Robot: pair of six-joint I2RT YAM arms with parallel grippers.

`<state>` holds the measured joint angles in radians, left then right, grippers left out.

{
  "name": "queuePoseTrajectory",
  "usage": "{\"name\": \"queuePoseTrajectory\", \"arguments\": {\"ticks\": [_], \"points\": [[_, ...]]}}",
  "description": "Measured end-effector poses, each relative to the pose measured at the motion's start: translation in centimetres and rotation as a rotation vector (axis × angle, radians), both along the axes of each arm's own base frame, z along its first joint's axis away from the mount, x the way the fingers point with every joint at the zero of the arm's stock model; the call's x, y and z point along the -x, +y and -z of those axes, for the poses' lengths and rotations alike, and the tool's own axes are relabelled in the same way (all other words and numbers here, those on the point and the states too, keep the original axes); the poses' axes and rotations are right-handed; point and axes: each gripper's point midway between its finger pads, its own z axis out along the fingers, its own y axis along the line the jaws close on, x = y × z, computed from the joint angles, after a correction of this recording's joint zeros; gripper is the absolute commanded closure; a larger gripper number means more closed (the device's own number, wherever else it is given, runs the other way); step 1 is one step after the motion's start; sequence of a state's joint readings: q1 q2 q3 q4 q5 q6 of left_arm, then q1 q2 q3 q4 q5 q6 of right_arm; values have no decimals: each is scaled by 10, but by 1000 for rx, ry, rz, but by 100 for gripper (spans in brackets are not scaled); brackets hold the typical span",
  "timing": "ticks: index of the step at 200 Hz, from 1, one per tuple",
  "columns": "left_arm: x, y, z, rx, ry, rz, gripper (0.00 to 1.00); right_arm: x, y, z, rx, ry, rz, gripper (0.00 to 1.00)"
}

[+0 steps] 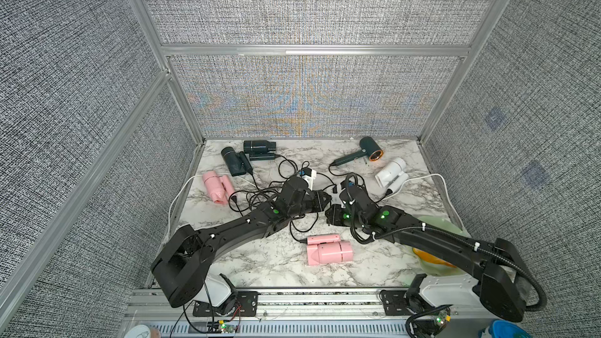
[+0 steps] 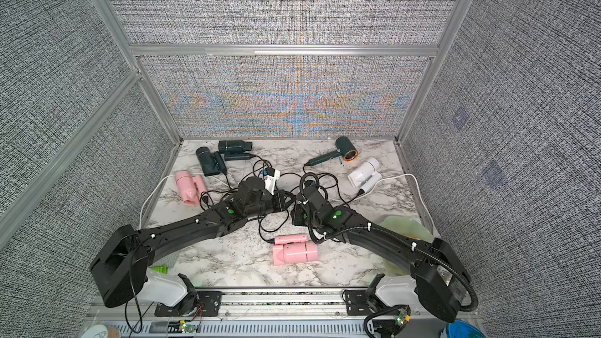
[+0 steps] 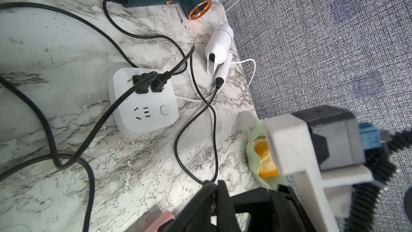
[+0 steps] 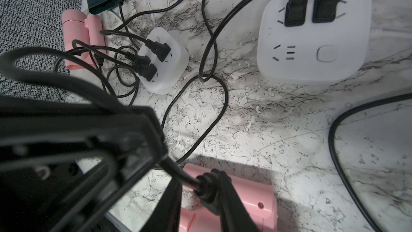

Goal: Charge the blow dryers
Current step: Pick up the plug from the center of the board.

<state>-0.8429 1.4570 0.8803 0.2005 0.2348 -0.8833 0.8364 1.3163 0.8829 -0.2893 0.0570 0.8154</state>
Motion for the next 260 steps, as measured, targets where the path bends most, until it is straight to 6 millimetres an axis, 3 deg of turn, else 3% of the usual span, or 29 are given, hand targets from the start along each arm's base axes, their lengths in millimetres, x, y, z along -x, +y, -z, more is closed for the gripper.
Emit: {"name": "queuePoseTrajectory", "arguments": {"ticks": [114, 135, 186, 242, 260], "points": [[8, 1, 5, -46, -9, -7, 100, -4, -3, 11, 58, -3, 14, 90], [8, 1, 5, -46, -8, -7, 95, -3, -7, 10, 67, -23, 13, 91], [9, 2, 0, -37, -15, -7, 69, -1, -24, 4, 100, -103, 14, 93], [15, 11, -5, -30, -32, 4, 12, 1, -48, -1, 158, -187, 32, 94], [18, 15, -8, -31, -53, 26, 1, -1, -51, -2, 176, -209, 32, 94]]}}
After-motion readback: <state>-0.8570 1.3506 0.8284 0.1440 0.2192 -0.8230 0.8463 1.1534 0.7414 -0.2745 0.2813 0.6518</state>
